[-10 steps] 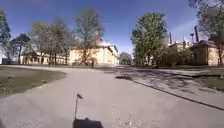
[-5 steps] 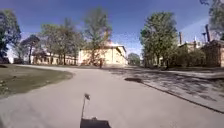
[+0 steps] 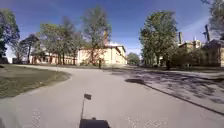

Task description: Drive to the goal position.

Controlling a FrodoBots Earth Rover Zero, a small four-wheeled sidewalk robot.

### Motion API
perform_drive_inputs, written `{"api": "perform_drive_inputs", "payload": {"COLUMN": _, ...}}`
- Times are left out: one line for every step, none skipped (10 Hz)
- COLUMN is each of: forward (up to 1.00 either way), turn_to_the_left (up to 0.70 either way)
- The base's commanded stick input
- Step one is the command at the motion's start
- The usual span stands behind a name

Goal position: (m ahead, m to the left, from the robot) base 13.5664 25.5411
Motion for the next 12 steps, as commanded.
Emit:
{"api": "perform_drive_inputs", "payload": {"forward": 0.70, "turn_to_the_left": 0.00}}
{"api": "perform_drive_inputs", "payload": {"forward": 0.70, "turn_to_the_left": 0.00}}
{"api": "perform_drive_inputs", "payload": {"forward": 0.70, "turn_to_the_left": 0.00}}
{"api": "perform_drive_inputs", "payload": {"forward": 0.70, "turn_to_the_left": 0.00}}
{"api": "perform_drive_inputs", "payload": {"forward": 0.70, "turn_to_the_left": 0.00}}
{"api": "perform_drive_inputs", "payload": {"forward": 0.70, "turn_to_the_left": 0.00}}
{"api": "perform_drive_inputs", "payload": {"forward": 0.70, "turn_to_the_left": 0.00}}
{"api": "perform_drive_inputs", "payload": {"forward": 0.70, "turn_to_the_left": 0.00}}
{"api": "perform_drive_inputs", "payload": {"forward": 0.70, "turn_to_the_left": 0.00}}
{"api": "perform_drive_inputs", "payload": {"forward": 0.70, "turn_to_the_left": 0.00}}
{"api": "perform_drive_inputs", "payload": {"forward": 0.70, "turn_to_the_left": 0.00}}
{"api": "perform_drive_inputs", "payload": {"forward": 0.70, "turn_to_the_left": 0.01}}
